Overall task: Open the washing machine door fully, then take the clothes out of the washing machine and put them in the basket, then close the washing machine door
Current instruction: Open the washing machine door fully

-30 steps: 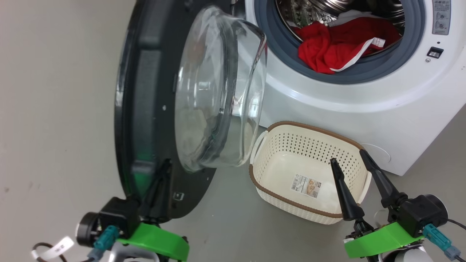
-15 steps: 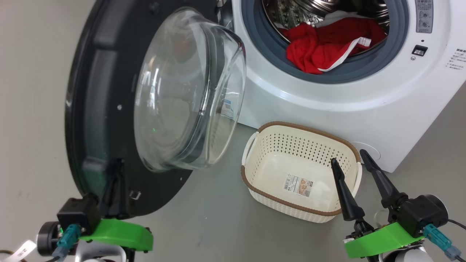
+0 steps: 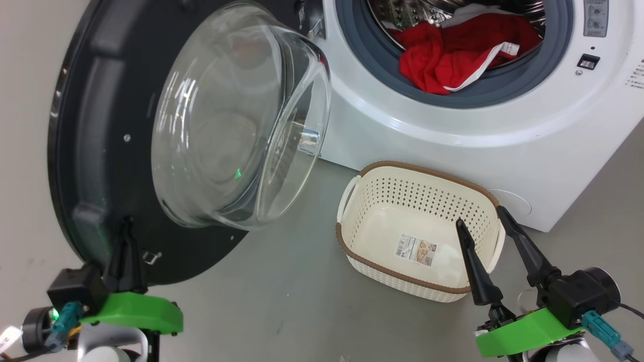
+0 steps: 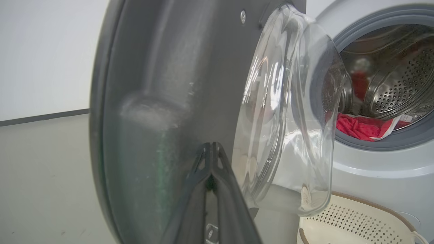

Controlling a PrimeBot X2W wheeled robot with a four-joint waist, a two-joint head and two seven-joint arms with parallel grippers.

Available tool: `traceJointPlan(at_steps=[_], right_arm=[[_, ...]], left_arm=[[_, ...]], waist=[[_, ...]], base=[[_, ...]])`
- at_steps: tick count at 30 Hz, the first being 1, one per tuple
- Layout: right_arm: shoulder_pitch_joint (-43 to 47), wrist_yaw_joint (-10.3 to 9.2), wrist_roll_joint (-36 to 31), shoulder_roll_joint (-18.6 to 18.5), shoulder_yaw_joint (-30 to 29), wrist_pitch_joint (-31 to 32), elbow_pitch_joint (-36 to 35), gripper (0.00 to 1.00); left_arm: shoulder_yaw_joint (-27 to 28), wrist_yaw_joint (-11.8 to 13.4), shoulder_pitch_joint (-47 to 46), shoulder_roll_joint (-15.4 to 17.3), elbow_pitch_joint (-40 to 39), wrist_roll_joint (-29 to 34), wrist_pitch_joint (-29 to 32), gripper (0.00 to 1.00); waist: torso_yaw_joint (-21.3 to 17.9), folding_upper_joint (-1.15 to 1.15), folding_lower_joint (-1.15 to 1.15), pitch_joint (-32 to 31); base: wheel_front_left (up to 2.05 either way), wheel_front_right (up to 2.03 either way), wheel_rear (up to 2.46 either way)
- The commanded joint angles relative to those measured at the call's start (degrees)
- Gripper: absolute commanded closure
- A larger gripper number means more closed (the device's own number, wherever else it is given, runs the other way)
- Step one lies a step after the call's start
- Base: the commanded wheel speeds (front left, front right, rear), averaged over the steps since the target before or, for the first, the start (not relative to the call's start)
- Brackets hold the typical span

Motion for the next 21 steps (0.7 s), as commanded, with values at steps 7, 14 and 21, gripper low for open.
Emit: traceJointPlan(at_steps=[7, 14, 21], right_arm=[[-1.3, 0.35, -1.2, 0.0, 1.4, -0.4, -1.5, 0.0], [-1.6, 0.35, -2.0, 0.0, 1.5, -0.4, -1.4, 0.0], [-1.8, 0.35, -1.9, 0.0, 1.5, -0.1, -1.0, 0.0]], left_arm=[[4.7, -0.1, -5.9, 3.3, 4.1, -1.2, -2.0, 1.0], [5.8, -0.3, -8.9, 3.5, 7.6, -1.8, -2.8, 1.0], [7.6, -0.7, -11.6, 3.9, 11.6, -3.0, -3.3, 1.0]], waist=[[0.4, 0.0, 0.0, 0.7], [0.2, 0.0, 0.0, 1.2], [-0.1, 0.0, 0.0, 2.0]], base=[[0.0, 0.0, 0.0], [0.0, 0.0, 0.0], [0.0, 0.0, 0.0]])
